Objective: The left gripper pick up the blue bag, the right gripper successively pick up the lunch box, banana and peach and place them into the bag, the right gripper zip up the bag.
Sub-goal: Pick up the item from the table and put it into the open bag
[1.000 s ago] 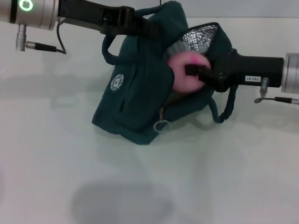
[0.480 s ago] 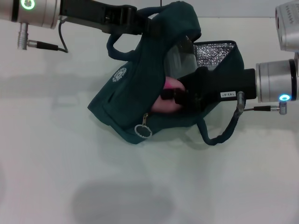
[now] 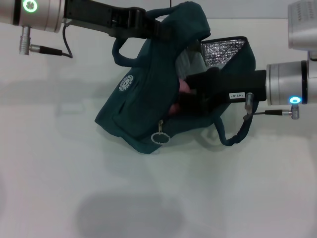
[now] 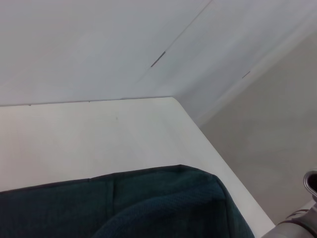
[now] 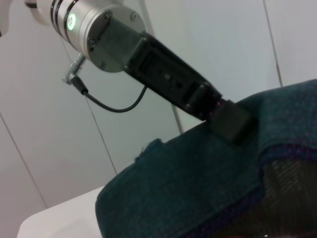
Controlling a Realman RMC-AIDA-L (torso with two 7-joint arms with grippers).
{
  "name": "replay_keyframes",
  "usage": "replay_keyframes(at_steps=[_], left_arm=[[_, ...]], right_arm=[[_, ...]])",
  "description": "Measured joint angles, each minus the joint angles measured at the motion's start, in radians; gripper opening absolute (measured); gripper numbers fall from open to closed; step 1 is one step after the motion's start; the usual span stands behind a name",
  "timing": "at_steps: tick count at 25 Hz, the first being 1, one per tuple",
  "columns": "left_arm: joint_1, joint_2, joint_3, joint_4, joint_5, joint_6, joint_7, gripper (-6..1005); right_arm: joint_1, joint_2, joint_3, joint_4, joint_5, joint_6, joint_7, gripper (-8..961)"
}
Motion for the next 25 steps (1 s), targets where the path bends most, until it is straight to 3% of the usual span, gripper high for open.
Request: replay_keyframes(at_steps=[9,17,25], left_arm=[[0.005,0.0,0.001,0.0,0.0,0.0,0.006,56],[0.008,-0.002,0.001,-0.003,0.006,-0.003,0.011,57],[0.01,-0.002,0.001,-0.003,0.003,-0.003,0.011,58]], right_arm=[[-0.024,-0.006,0.018,-0.014,0.02,-0.042,-0.005,396],[-0.196,-0.017,0.256,-0.086,0.15,-0.324,-0.117,638],[-0.243,-0.041,0.335,-0.08,0.133,-0.339,-0.112,636]])
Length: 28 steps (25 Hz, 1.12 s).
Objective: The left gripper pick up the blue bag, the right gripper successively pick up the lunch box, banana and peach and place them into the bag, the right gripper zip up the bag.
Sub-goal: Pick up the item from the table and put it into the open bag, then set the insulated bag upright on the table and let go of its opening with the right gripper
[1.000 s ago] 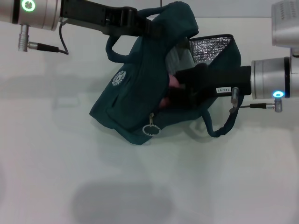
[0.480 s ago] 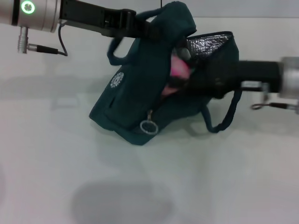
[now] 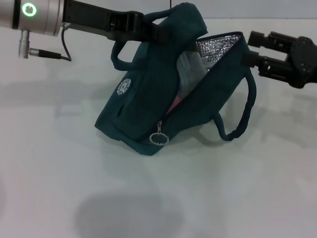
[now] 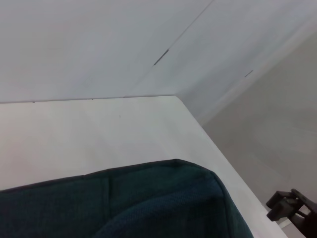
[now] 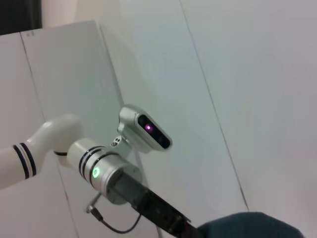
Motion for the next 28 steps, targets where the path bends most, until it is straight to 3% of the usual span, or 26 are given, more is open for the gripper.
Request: replay_keyframes(at_steps=[8,11,14,15,17,23,26,28], left_arm=[[0.016,-0.004,-0.001,0.0,-0.003,0.002,0.0,59],[0.021,-0.006,-0.002,0.0,-0.003,0.002,0.0,59],[0.021,-0.009,-0.001,0.0,-0.003,0.002,0.0,59],[0.021,-0.01,-0.001,0.0,-0.003,0.003,0.0,59],[0.021,-0.013,0.0,0.0,-0.003,0.003,0.0,60],[0.025,-0.02,0.0,0.0,-0.004,0.006,0.0,60],[0.039,-0.02,0.0,0.0,-0.004,0.007,0.0,61],[0.053,-0.019,0.0,0.001,-0.005,0.008,0.001,61]], right_arm=[[-0.127,-0.015,0.098,-0.047,-0.162,0.08,-0.014,635],[-0.138,0.002,0.097,-0.031,-0.263,0.15,-0.015,634],[-0.109,0.024,0.069,-0.002,-0.322,0.208,-0.022,633],[-0.061,0.03,0.02,0.037,-0.324,0.266,-0.024,633],[-0.035,0.034,-0.002,0.056,-0.322,0.311,-0.024,633],[0.122,0.04,-0.083,0.165,-0.285,0.643,-0.02,632],[0.107,0.042,-0.081,0.14,-0.162,0.707,-0.051,631],[0.06,0.043,-0.083,0.096,-0.015,0.702,-0.13,631]])
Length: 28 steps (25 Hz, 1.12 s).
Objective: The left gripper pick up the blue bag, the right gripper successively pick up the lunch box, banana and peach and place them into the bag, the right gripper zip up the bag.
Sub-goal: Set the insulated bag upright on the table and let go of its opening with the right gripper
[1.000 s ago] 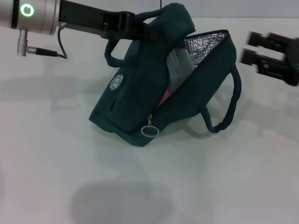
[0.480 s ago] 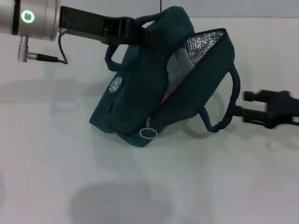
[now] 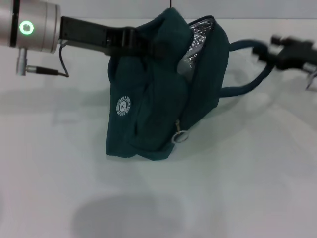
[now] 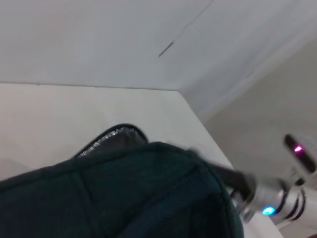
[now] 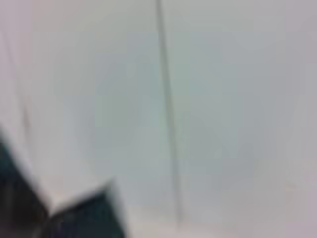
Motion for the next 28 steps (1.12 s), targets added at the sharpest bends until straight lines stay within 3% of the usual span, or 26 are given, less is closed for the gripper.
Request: replay_keyframes(at_steps=[2,5,8,13,18,23,26,28], left_arm=[[0.014,0.002,0.0,0.0,0.0,0.004,0.005,61],[0.032,0.0,-0.001,0.0,0.0,0.011,0.016,61],[0.056,-0.004,0.0,-0.002,-0.004,0.021,0.022,62],[0.082,-0.009,0.0,-0.046,-0.064,0.067,0.046,62],[0.083,-0.015,0.0,-0.096,-0.075,0.073,0.081,63],[0.079,-0.007,-0.008,-0.139,-0.076,0.061,0.105,63],[0.08,-0.006,-0.009,-0.141,-0.075,0.053,0.112,64],[0.083,-0.006,-0.009,-0.141,-0.072,0.051,0.117,64]], right_arm=[[-0.059,0.0,-0.003,-0.039,0.162,-0.052,-0.119,630],[-0.152,-0.001,-0.004,-0.069,0.406,-0.235,-0.315,630],[-0.208,-0.008,-0.001,-0.085,0.518,-0.419,-0.384,629],[-0.25,-0.013,-0.018,-0.155,0.493,-0.518,-0.335,628],[-0.239,-0.015,-0.016,-0.129,0.387,-0.443,-0.268,626],[-0.221,-0.016,-0.015,-0.107,0.241,-0.388,-0.17,624],[-0.23,-0.018,-0.012,-0.104,0.21,-0.404,-0.142,625],[-0.256,-0.018,0.014,-0.103,0.214,-0.503,-0.154,625]])
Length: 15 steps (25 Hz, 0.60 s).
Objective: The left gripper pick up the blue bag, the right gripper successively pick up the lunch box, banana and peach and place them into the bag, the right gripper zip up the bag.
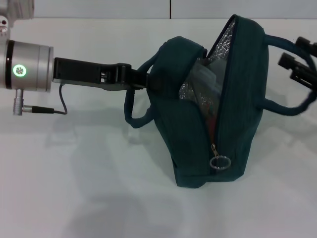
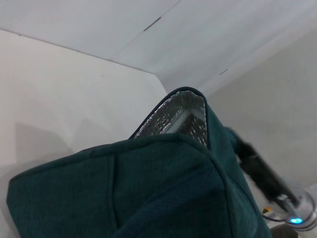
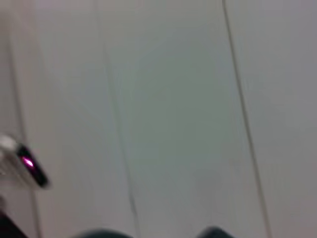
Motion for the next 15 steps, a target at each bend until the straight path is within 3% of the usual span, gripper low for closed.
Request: replay_keyframes(at_steps=[4,8,15], left_arm=[[0.001,0.001,0.0,-0.002,0.004,-0.009,0.003,64],[-0.001,0.001,0.0,-0.002,0.005,-0.02,0.01,65],[-0.005,0.001,0.003,-0.002,0.005,-0.035,0.01,65]], right_arm=[[-0.007,0.001,0.081,0.003,0.004,-0.226,0.009,626],[0.007,-0.003,0.089,0.006,-0.035,-0.419,0.032,625],[0.086,-0.004,0.085,0.025,-0.305,-0.558,0.105,623]])
